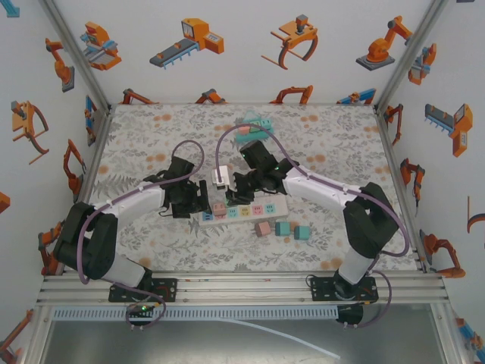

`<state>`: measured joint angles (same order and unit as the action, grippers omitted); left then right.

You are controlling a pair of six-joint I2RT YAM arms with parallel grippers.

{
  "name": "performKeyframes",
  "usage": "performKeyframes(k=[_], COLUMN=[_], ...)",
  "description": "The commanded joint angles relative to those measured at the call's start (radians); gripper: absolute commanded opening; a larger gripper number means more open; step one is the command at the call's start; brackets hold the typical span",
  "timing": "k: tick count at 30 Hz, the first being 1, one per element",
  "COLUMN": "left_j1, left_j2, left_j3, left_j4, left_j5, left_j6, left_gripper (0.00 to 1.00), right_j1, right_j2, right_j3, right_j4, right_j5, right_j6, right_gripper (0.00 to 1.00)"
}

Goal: Pull the plug off the socket

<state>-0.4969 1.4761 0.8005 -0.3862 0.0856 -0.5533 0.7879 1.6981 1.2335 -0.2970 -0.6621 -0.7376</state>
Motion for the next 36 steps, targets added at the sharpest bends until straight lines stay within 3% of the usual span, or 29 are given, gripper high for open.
performKeyframes(k=[1,10,17,23,29,34,36], left_j1=[-0.005,-0.005,-0.004,-0.006,-0.015,-0.045,-0.061], left_j2=[-0.01,-0.158,-0.359,-0.53,-0.678,-0.74,-0.738], left_j3=[-0.025,0.027,0.026,0.028,0.03,0.05,0.069], left_j4=[-0.101,-0.095,-0.073,-0.105,-0.155,-0.22,-0.256], left_j5=[-0.084,-0.077,-0.046,0.029,0.119,0.228,0.242], left_j6=[0.04,0.089,0.158,0.248,0.367,0.54,0.612], left_gripper=[0.72,0.73,0.75,0.82,0.89,1.0,0.97], right_j1=[0.005,0.005,0.01,0.012,0.016,0.019,0.027], right_j2=[-0.058,-0.251,-0.472,-0.645,-0.758,-0.801,-0.804], right_j3=[-0.022,-0.191,-0.398,-0.507,-0.592,-0.687,-0.714], right_j4=[0.059,0.325,0.525,0.497,0.438,0.486,0.493], right_j5=[-0.006,0.103,0.39,0.586,0.621,0.613,0.614], right_j6=[0.067,0.458,0.884,1.203,1.464,1.646,1.7], right_gripper=[0.11,0.09,0.09,0.08,0.08,0.08,0.08])
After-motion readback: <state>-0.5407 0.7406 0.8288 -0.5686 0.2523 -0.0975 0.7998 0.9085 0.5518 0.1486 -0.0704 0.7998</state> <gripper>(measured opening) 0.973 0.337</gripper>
